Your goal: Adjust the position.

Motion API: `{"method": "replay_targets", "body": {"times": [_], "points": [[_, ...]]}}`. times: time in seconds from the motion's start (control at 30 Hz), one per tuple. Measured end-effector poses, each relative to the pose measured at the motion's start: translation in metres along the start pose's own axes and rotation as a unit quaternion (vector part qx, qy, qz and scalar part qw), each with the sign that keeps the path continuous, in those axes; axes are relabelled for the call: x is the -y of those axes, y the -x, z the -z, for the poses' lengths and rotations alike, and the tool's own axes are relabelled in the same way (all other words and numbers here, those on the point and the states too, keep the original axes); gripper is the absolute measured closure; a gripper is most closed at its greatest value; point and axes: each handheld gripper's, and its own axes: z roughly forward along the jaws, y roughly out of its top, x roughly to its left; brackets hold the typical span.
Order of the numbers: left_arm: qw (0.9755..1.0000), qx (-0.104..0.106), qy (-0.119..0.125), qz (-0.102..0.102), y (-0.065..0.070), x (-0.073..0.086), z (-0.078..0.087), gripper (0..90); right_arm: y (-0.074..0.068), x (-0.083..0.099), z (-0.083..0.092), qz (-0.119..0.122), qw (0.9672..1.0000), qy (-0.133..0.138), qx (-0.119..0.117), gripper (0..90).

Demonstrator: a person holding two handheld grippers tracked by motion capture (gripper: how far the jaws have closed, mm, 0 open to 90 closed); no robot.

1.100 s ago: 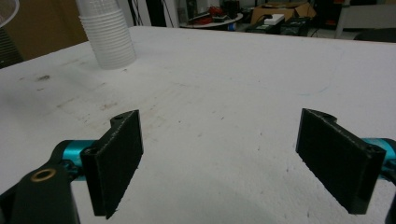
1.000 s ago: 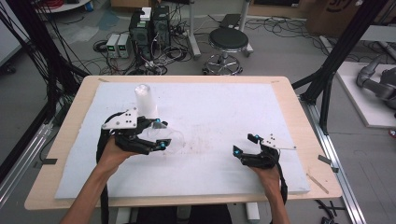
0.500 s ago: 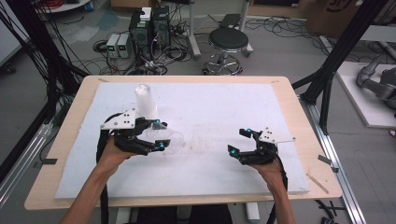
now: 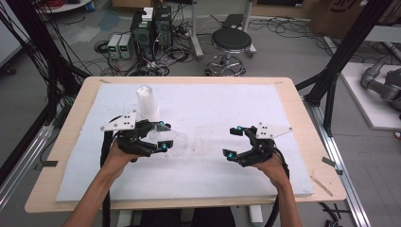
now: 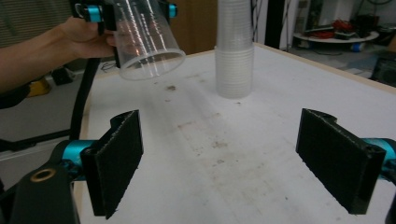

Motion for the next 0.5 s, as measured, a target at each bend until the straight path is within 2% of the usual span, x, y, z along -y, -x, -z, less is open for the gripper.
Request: {"method": "replay_targets", "body": {"times": [0.2,0.4,0.5], "points": [[1.0,0.002,0.001,-0.005,0.005,-0.001,-0.004,37.7,-0.001,-0.009,-0.013,0.019,0.9985,0.008,-0.05,14.9],[0.9999,0.013,-0.006,-0.009,0.008,-0.001,-0.016,37.8,-0.001,-0.017,-0.033,0.029,0.9942,0.02,-0.102,14.9],[0.9997,0.017,-0.011,-0.014,0.008,-0.002,-0.022,37.9,-0.002,-0.024,-0.045,0.036,0.9913,0.012,-0.126,14.9]]}}
